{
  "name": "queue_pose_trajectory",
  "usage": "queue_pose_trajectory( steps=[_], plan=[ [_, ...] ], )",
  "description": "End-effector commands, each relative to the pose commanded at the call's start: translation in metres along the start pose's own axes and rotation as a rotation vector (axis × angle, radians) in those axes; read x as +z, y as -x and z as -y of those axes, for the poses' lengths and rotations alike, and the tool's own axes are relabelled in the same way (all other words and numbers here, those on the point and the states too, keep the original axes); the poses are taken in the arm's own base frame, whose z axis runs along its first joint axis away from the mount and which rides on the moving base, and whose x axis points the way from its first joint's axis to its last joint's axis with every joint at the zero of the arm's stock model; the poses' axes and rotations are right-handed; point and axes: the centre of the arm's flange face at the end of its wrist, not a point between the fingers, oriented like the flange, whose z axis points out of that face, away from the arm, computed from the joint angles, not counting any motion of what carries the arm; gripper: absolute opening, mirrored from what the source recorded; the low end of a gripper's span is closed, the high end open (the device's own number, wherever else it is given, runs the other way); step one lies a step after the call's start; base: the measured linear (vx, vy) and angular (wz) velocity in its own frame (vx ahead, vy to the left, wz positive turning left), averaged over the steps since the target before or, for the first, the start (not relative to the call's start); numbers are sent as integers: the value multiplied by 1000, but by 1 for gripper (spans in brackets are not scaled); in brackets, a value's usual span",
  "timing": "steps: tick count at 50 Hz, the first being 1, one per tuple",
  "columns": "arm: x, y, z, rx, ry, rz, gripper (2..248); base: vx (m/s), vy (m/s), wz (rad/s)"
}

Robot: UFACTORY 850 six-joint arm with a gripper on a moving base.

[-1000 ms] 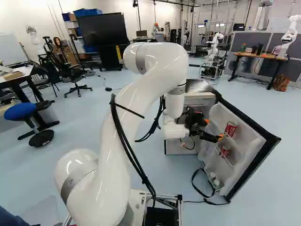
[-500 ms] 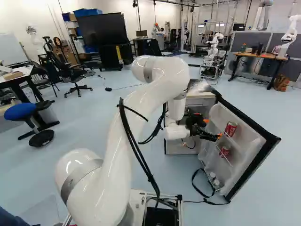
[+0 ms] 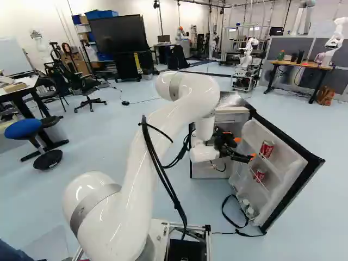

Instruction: Grab a drink from the fridge

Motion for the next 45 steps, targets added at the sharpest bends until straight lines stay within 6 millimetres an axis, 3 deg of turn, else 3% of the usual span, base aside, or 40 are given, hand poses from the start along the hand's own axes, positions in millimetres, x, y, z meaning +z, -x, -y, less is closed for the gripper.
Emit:
queue_pose_trajectory(
  steps=[15, 28, 45],
  plan=[
    [-23, -5, -19, -26, 6, 33, 247, 0, 0, 0],
    [-25, -7, -21, -27, 7, 35, 247, 0, 0, 0],
    [-28, -27, -22, -13, 6, 17, 247, 0, 0, 0]
  ],
)
